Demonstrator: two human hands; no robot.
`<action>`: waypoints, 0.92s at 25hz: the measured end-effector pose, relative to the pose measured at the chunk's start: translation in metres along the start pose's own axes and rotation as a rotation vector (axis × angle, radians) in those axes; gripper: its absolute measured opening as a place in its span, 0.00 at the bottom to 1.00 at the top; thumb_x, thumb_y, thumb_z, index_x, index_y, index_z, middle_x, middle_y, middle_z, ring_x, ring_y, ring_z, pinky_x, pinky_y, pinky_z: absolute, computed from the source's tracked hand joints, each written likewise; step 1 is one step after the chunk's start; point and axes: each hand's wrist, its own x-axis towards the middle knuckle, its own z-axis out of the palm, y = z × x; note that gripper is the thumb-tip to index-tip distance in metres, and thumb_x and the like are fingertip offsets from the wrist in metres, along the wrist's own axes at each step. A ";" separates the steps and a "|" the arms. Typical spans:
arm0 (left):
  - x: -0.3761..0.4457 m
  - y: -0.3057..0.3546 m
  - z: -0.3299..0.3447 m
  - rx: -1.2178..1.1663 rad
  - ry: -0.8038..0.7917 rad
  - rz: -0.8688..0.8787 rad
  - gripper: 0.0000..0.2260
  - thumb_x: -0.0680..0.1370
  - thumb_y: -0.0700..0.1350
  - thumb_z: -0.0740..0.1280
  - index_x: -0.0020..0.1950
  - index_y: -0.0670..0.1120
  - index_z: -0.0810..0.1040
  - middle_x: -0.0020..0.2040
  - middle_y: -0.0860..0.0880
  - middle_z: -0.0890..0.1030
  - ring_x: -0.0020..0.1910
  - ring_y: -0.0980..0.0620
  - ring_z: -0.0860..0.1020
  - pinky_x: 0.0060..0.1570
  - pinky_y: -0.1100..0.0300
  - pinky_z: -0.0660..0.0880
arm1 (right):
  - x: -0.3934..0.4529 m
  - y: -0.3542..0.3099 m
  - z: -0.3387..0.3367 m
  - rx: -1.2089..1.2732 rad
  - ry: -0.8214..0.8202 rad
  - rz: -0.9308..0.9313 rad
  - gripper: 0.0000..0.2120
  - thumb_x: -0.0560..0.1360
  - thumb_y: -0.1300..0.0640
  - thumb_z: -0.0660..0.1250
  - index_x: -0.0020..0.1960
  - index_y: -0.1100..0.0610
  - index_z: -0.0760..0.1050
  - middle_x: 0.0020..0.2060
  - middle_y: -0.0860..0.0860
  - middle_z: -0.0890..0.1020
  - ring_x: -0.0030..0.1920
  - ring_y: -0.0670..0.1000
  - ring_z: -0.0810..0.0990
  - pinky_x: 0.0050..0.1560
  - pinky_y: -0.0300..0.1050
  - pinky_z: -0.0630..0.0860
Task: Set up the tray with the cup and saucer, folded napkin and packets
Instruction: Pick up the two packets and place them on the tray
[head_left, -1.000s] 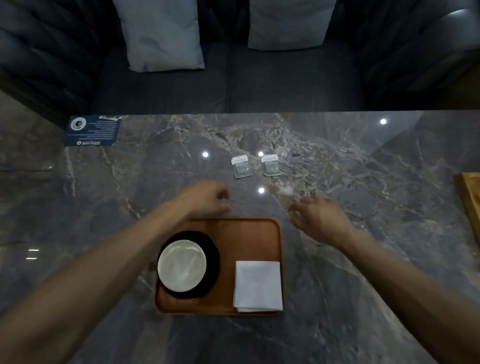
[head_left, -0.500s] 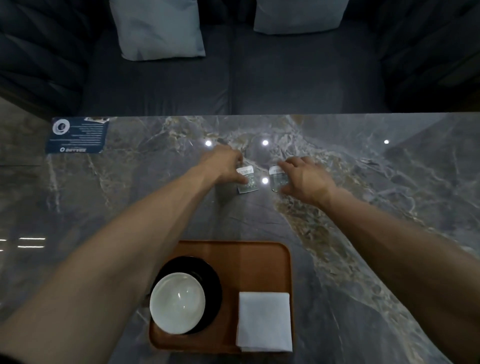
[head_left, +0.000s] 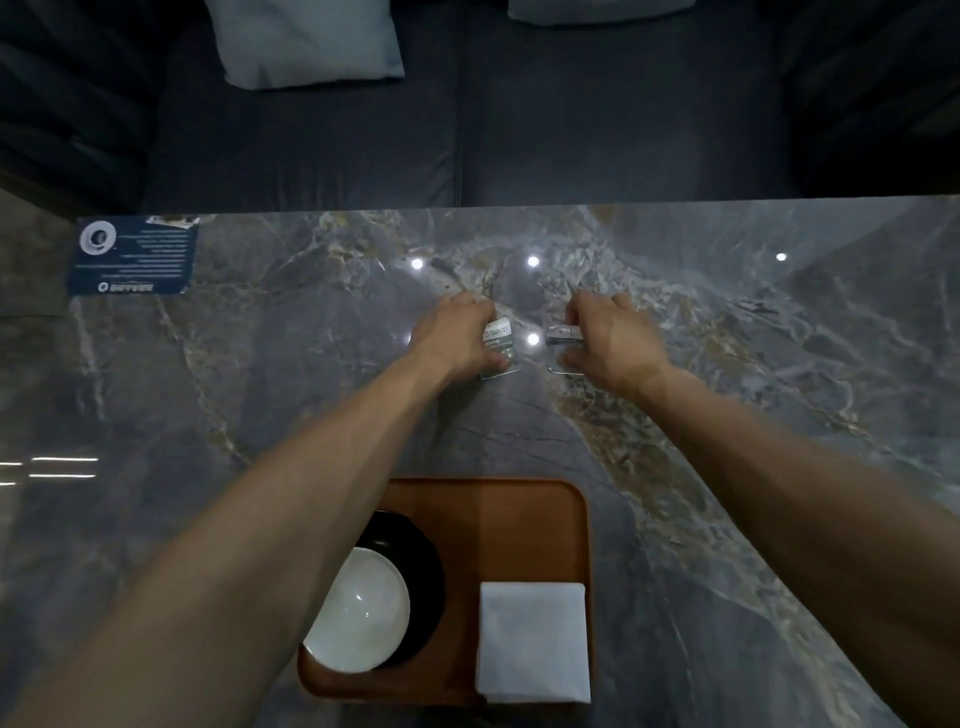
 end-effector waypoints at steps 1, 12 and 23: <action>-0.003 -0.001 0.002 -0.042 0.006 -0.009 0.17 0.66 0.54 0.75 0.50 0.49 0.77 0.51 0.46 0.76 0.53 0.44 0.74 0.46 0.53 0.71 | -0.001 0.001 0.002 0.041 -0.015 0.039 0.19 0.70 0.53 0.72 0.56 0.54 0.68 0.52 0.60 0.78 0.53 0.62 0.74 0.47 0.52 0.71; -0.076 0.003 0.017 -0.382 0.044 -0.163 0.09 0.74 0.46 0.71 0.40 0.50 0.71 0.41 0.47 0.78 0.44 0.44 0.77 0.39 0.56 0.66 | -0.071 0.002 0.011 0.202 -0.065 0.133 0.17 0.71 0.54 0.71 0.59 0.54 0.75 0.54 0.59 0.83 0.56 0.61 0.80 0.47 0.49 0.73; -0.152 0.020 0.037 -0.245 -0.207 -0.084 0.01 0.75 0.45 0.68 0.44 0.48 0.78 0.47 0.46 0.83 0.46 0.46 0.79 0.43 0.54 0.74 | -0.146 -0.023 0.046 0.076 -0.261 0.020 0.11 0.73 0.54 0.70 0.56 0.53 0.78 0.54 0.55 0.83 0.55 0.57 0.80 0.48 0.48 0.75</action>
